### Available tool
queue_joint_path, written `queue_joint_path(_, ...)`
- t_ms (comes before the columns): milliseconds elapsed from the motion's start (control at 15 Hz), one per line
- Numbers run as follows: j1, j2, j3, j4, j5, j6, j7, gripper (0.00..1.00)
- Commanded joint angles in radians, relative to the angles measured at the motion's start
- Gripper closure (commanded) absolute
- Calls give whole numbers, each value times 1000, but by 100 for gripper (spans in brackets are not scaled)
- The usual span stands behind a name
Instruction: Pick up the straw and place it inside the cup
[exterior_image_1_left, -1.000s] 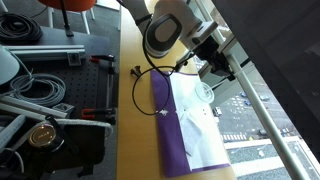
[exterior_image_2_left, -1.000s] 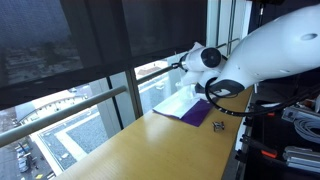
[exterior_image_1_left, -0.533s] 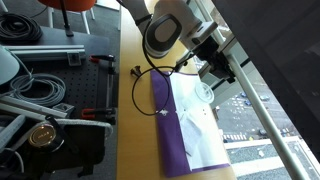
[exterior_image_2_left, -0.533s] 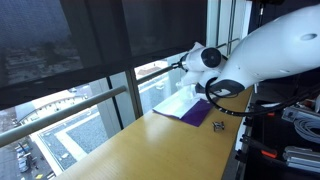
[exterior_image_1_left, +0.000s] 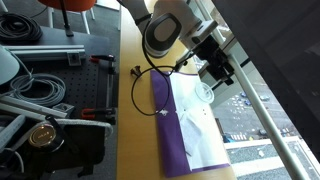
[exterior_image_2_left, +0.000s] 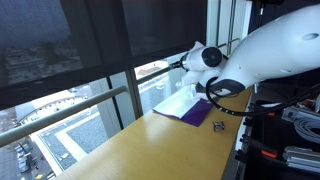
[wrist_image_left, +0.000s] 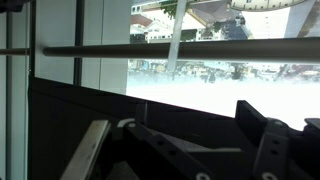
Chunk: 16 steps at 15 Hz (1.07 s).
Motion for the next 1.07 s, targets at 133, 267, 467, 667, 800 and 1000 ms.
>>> queue_joint_path(133,24,-135,-20,-66,-24,-26,-184,0)
queue_joint_path(267,22,-259,21,-99,-91,-16,-290,0)
queue_joint_path(467,60,-391,40,-191,-244,8,-296,0)
queue_joint_path(667,118,-530,29,-309,-431,34,-259,0)
queue_joint_path(800,146,-625,6,-384,-577,51,-239,0)
queue_joint_path(1000,169,-768,-47,-506,-816,62,-221,0)
